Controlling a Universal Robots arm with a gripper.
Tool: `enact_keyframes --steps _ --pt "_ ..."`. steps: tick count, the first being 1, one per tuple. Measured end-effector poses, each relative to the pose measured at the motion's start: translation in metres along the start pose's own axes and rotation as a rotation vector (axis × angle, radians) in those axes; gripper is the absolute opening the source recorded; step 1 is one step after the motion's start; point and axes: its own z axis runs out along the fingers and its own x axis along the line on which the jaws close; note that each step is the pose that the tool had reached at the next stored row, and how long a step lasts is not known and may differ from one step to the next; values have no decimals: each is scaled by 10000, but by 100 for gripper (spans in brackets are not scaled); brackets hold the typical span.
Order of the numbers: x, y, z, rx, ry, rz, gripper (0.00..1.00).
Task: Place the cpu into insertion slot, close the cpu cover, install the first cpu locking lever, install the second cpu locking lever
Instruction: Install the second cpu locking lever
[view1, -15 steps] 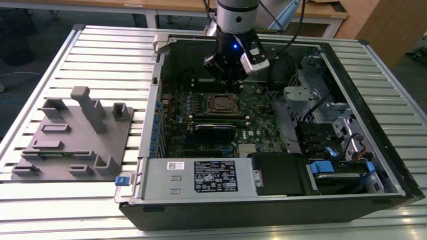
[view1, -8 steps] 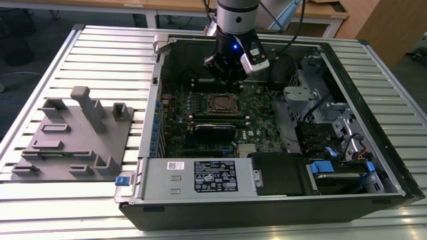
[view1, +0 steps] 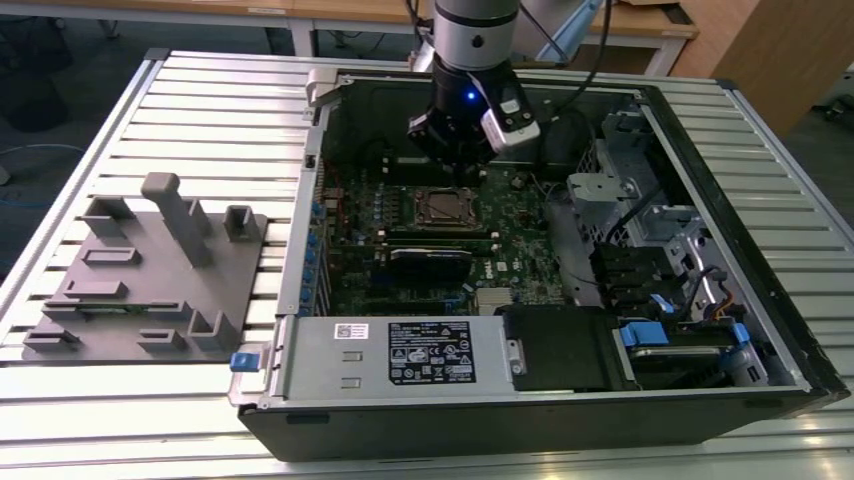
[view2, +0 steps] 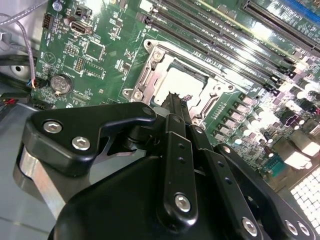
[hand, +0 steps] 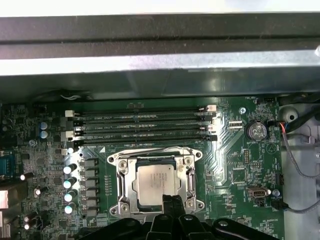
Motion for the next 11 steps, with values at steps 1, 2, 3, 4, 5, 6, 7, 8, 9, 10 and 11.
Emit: enact_keyframes --steps 1,2,3,4,5,6,7,8,9,10,11 --pt "0 -8 0 1 0 0 10" --pt "-1 -16 0 1 0 0 10" --pt "-2 -25 0 2 0 -1 10" --pt "-2 -33 0 4 0 -1 10" --pt "-3 -41 0 6 0 -1 10" --pt "-3 -48 -1 8 0 0 10" --pt "-4 -56 -1 10 0 -1 10" --pt "-4 -64 -1 11 0 -1 10" --pt "-5 -73 0 11 0 -1 10" --pt "-5 -80 0 11 -1 -1 10" --pt "-5 -84 0 11 -1 0 10"
